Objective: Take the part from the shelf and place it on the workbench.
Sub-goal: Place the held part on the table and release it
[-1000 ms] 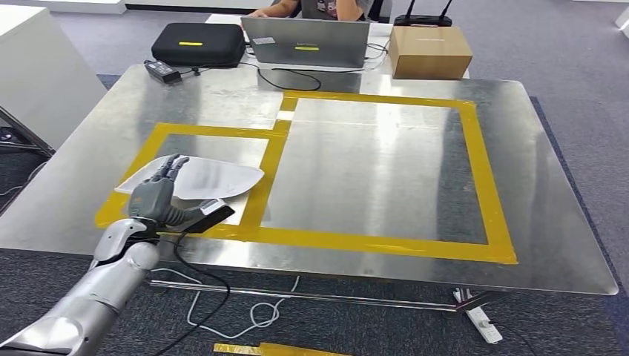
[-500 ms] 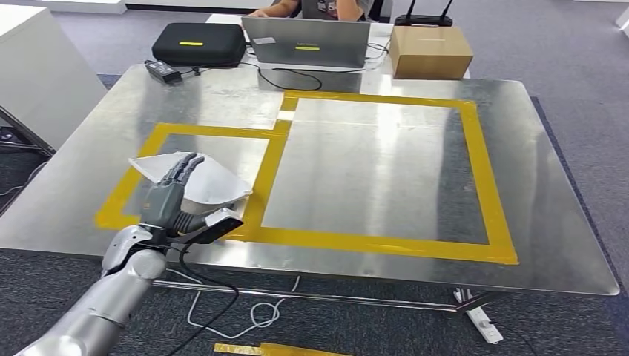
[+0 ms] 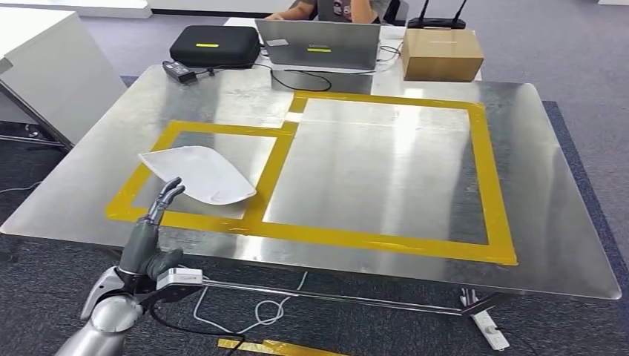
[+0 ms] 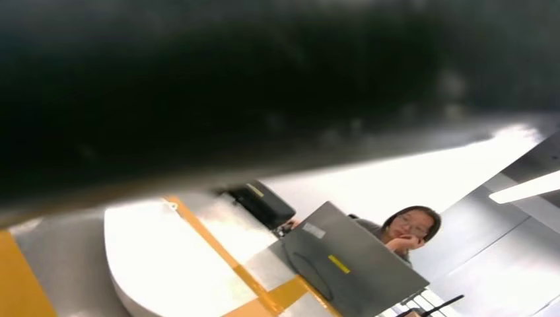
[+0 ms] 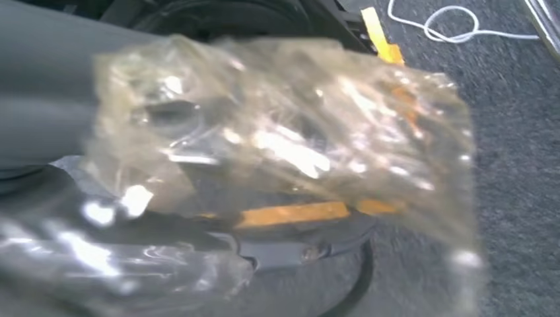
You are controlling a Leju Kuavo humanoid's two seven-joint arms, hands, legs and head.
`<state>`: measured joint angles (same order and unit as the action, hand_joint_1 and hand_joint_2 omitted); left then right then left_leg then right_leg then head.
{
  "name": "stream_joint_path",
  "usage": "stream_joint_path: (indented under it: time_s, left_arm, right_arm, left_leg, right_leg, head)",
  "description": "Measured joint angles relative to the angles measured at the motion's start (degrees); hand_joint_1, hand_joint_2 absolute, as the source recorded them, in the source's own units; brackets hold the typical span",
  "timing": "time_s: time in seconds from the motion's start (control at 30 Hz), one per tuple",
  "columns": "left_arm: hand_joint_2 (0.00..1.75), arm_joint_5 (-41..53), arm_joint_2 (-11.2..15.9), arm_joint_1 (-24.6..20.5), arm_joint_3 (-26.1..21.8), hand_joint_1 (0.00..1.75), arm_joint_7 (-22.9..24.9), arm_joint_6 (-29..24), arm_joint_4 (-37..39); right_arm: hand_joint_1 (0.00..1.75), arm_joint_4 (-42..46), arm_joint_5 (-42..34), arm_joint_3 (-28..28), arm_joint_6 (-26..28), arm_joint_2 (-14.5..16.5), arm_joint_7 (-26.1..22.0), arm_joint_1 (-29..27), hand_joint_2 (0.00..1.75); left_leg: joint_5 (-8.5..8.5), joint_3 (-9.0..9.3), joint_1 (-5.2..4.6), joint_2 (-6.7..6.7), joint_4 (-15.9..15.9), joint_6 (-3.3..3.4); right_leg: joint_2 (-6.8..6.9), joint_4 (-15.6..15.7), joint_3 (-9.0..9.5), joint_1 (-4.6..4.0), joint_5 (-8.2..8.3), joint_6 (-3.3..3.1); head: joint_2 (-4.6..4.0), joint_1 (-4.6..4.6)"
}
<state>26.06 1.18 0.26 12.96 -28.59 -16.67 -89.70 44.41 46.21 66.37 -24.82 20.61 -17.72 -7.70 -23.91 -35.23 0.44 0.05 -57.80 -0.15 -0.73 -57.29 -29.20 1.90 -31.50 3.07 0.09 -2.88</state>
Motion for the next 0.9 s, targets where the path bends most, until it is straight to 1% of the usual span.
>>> stream_joint_path:
  time_s: [0.07, 0.1, 0.13, 0.17, 0.2, 0.23, 0.27, 0.3, 0.33, 0.37, 0.4, 0.43, 0.47, 0.5, 0.57, 0.6, 0.63, 0.67, 0.7, 0.73, 0.77, 0.8, 0.83, 0.87, 0.9]
  left_arm:
    - [0.00, -0.3, 0.3, 1.2, -0.5, 0.00, -0.4, 0.1, -1.0]
    - [0.00, -0.4, 0.4, 1.6, -0.6, 0.00, -0.5, 0.1, -1.4]
    - [0.00, -0.4, 0.6, 2.0, -0.7, 0.00, -0.5, 0.1, -1.7]
    - [0.00, -0.4, 0.7, 2.3, -0.8, 0.00, -0.6, 0.1, -2.0]
    - [0.00, -0.4, 0.7, 2.4, -0.9, 0.00, -0.6, 0.2, -2.2]
    - [0.00, -0.5, 0.8, 2.5, -0.9, 0.00, -0.6, 0.2, -2.3]
    - [0.00, -0.5, 0.9, 2.7, -1.0, 0.00, -0.6, 0.2, -2.4]
    - [0.00, -0.6, 0.9, 2.9, -1.1, 0.00, -0.6, 0.2, -2.4]
    - [0.00, -0.8, 1.0, 3.0, -1.2, 0.00, -0.7, 0.2, -2.5]
    - [0.00, -1.3, 1.0, 3.2, -1.4, 0.00, -0.7, 0.2, -2.7]
    - [0.00, -1.9, 1.0, 3.3, -1.6, 0.00, -0.9, 0.1, -3.0]
    - [0.00, -2.6, 0.9, 3.5, -2.1, 0.00, -1.0, -0.1, -3.3]
    - [0.00, -3.4, 0.9, 3.7, -2.6, 0.00, -1.1, -0.3, -3.6]
    - [0.00, -4.2, 0.8, 4.0, -3.2, 0.00, -1.3, -0.4, -3.8]
    - [0.00, -5.9, 0.5, 4.9, -4.5, 0.00, -1.6, -0.6, -4.0]
    - [0.00, -6.6, 0.3, 5.4, -5.3, 0.00, -1.7, -0.6, -4.0]
    - [0.00, -7.4, 0.0, 5.7, -6.0, 0.00, -1.8, -0.7, -4.0]
    - [0.00, -8.1, -0.3, 6.0, -6.7, 0.00, -1.8, -0.7, -3.9]
    - [0.00, -8.8, -0.6, 6.2, -7.5, 0.00, -1.9, -0.9, -3.9]
    - [0.00, -9.5, -1.0, 6.5, -8.4, 0.00, -1.8, -1.2, -3.7]
    - [0.00, -10.3, -1.4, 6.9, -9.4, 0.00, -1.8, -1.6, -3.5]
    - [0.00, -11.0, -1.9, 7.2, -10.5, 0.00, -1.7, -2.1, -3.1]
    - [0.00, -11.7, -2.5, 7.5, -11.7, 0.00, -1.6, -2.7, -2.6]
    - [0.00, -12.2, -3.1, 7.7, -13.1, 0.00, -1.5, -3.3, -1.9]
    - [0.00, -12.6, -3.8, 7.9, -14.6, 0.00, -1.5, -3.9, -1.1]
  right_arm:
    - [0.00, -0.2, -0.7, -0.8, 0.2, 0.0, 0.3, -0.3, 0.00]
    - [0.00, -0.3, -0.8, -1.1, 0.3, 0.0, 0.4, -0.4, 0.00]
    - [0.00, -0.3, -0.9, -1.4, 0.3, 0.0, 0.4, -0.4, 0.00]
    - [0.00, -0.4, -1.0, -1.6, 0.3, 0.0, 0.4, -0.5, 0.00]
    - [0.00, -0.4, -1.0, -1.8, 0.3, 0.0, 0.4, -0.5, 0.00]
    - [0.00, -0.4, -1.0, -2.0, 0.3, 0.0, 0.4, -0.6, 0.00]
    - [0.00, -0.4, -1.1, -2.1, 0.3, 0.0, 0.4, -0.6, 0.00]
    - [0.00, -0.4, -1.2, -2.2, 0.3, 0.0, 0.5, -0.6, 0.00]
    - [0.00, -0.5, -1.6, -2.4, 0.4, 0.0, 0.6, -0.7, 0.00]
    - [0.00, -0.5, -2.2, -2.7, 0.5, 0.0, 0.8, -0.7, 0.00]
    - [0.00, -0.5, -3.1, -3.1, 0.7, 0.0, 1.2, -0.8, 0.00]
    - [0.00, -0.5, -4.4, -3.7, 0.9, 0.0, 1.7, -1.0, 0.00]
    - [0.00, -0.4, -5.9, -4.5, 1.2, 0.0, 2.2, -1.4, 0.00]
    - [0.00, -0.4, -7.5, -5.4, 1.5, 0.0, 2.9, -1.8, 0.00]
    - [0.00, -0.1, -11.2, -7.4, 2.3, 0.0, 4.6, -2.9, 0.00]
    - [0.00, 0.3, -13.3, -8.7, 2.7, 0.0, 5.5, -3.6, 0.00]
    - [0.00, 0.8, -15.4, -10.1, 3.2, 0.0, 6.5, -4.3, 0.00]
    - [0.00, 1.4, -17.3, -11.6, 3.6, 0.0, 7.4, -5.0, 0.00]
    - [0.00, 2.0, -19.0, -13.2, 4.0, 0.0, 8.2, -5.7, 0.00]
    - [0.00, 2.7, -20.5, -14.7, 4.4, 0.0, 9.0, -6.4, 0.00]
    - [0.00, 3.4, -21.6, -16.2, 4.7, 0.0, 9.6, -7.0, 0.00]
    - [0.00, 4.1, -22.6, -17.5, 5.1, 0.0, 10.2, -7.6, 0.00]
    - [0.00, 4.9, -23.5, -18.8, 5.4, 0.0, 10.8, -8.2, 0.00]
    - [0.00, 5.7, -24.3, -20.0, 5.7, 0.0, 11.4, -8.8, 0.00]
    - [0.00, 6.5, -25.0, -21.1, 5.9, 0.0, 12.1, -9.4, 0.00]
  left_leg:
    - [0.33, -0.16, 0.17, -0.18, 0.0, -0.71]
    - [-0.32, -0.45, 0.30, -0.21, -0.5, -0.99]
    - [-1.90, -1.05, 0.40, -0.21, -2.0, -1.24]
    - [-4.28, -1.98, 0.46, -0.19, -4.6, -1.41]
    - [-7.07, -3.09, 0.47, -0.17, -8.2, -1.50]
    - [-9.53, -4.10, 0.47, -0.17, -12.1, -1.55]
    - [-11.09, -4.52, 0.46, -0.17, -15.0, -1.50]
    - [-11.65, -4.06, 0.45, -0.17, -16.1, -1.36]
    - [-11.21, -2.46, 0.41, -0.17, -14.8, -1.09]
    - [-10.06, 0.17, 0.32, -0.17, -11.4, -0.71]
    - [-8.91, 3.37, 0.15, -0.16, -6.9, -0.21]
    - [-8.03, 6.05, -0.07, -0.11, -2.8, 0.19]
    - [-7.49, 7.79, -0.29, -0.06, 0.1, 0.48]
    - [-7.26, 8.52, -0.50, -0.03, 1.6, 0.66]
    - [-6.56, 8.18, -0.76, -0.02, 1.8, 0.98]
    - [-6.02, 7.90, -0.73, 0.07, 1.9, 1.28]
    - [-5.40, 7.47, -0.65, 0.15, 2.0, 1.68]
    - [-4.71, 6.86, -0.55, 0.24, 2.2, 2.01]
    - [-4.04, 6.07, -0.50, 0.32, 2.3, 2.27]
    - [-3.38, 5.17, -0.56, 0.32, 2.2, 2.44]
    - [-2.66, 4.18, -0.63, 0.33, 2.2, 2.46]
    - [-1.93, 3.16, -0.70, 0.34, 2.1, 2.44]
    - [-1.22, 2.19, -0.75, 0.35, 2.0, 2.37]
    - [-0.56, 1.26, -0.77, 0.35, 2.0, 2.25]
    - [0.05, 0.49, -0.77, 0.34, 1.8, 2.09]
  right_leg:
    - [0.28, -0.3, -0.46, -0.17, 0.59, -1.14]
    - [0.44, -0.3, -0.64, -0.22, 0.95, -1.73]
    - [0.63, -0.3, -0.94, -0.24, 1.42, -2.28]
    - [0.81, -0.3, -1.33, -0.30, 1.93, -2.74]
    - [0.92, -0.4, -1.80, -0.44, 2.40, -3.00]
    - [1.03, -0.4, -2.44, -0.60, 2.88, -3.13]
    - [1.11, -0.4, -3.09, -0.78, 3.35, -3.20]
    - [1.16, -0.4, -3.72, -0.95, 3.81, -3.24]
    - [1.18, -0.4, -4.31, -1.11, 4.27, -3.25]
    - [1.17, -0.4, -4.82, -1.25, 4.73, -3.23]
    - [1.15, -0.4, -5.20, -1.34, 5.16, -3.15]
    - [1.14, -0.5, -5.54, -1.49, 5.56, -2.98]
    - [1.16, -0.5, -5.78, -1.55, 5.94, -2.71]
    - [1.22, -0.5, -5.92, -1.55, 6.31, -2.38]
    - [1.35, -0.3, -6.05, -1.40, 7.10, -1.60]
    - [1.30, -0.4, -6.18, -1.30, 6.89, -1.25]
    - [1.22, -1.2, -6.59, -1.26, 5.65, -0.94]
    - [1.10, -3.0, -7.34, -1.25, 3.39, -0.70]
    - [0.99, -6.0, -8.29, -1.22, 0.23, -0.53]
    - [0.94, -9.7, -9.27, -1.23, -2.82, -0.40]
    - [0.91, -13.2, -9.88, -1.23, -4.86, -0.31]
    - [0.91, -15.7, -9.82, -1.24, -5.52, -0.25]
    - [0.91, -16.4, -8.89, -1.24, -4.79, -0.25]
    - [0.91, -15.1, -6.93, -1.25, -3.13, -0.28]
    - [0.90, -12.0, -3.99, -1.25, -1.52, -0.39]
  head:
    - [0.00, -0.17]
    - [0.00, -0.19]
    - [0.00, -0.30]
    - [0.00, -0.38]
    - [0.00, -0.48]
    - [0.00, -0.52]
    - [0.00, -0.52]
    - [0.00, -0.52]
    - [0.00, -0.52]
    - [0.00, -0.52]
    - [0.00, -0.51]
    - [0.00, -0.50]
    - [0.00, -0.47]
    - [0.00, -0.44]
    - [0.00, -0.41]
    - [0.00, -0.40]
    - [0.00, -0.34]
    - [0.00, -0.22]
    - [0.00, -0.08]
    - [0.00, 0.03]
    - [0.00, 0.09]
    - [0.00, 0.09]
    - [0.00, 0.08]
    - [0.00, 0.08]
    - [0.00, 0.08]
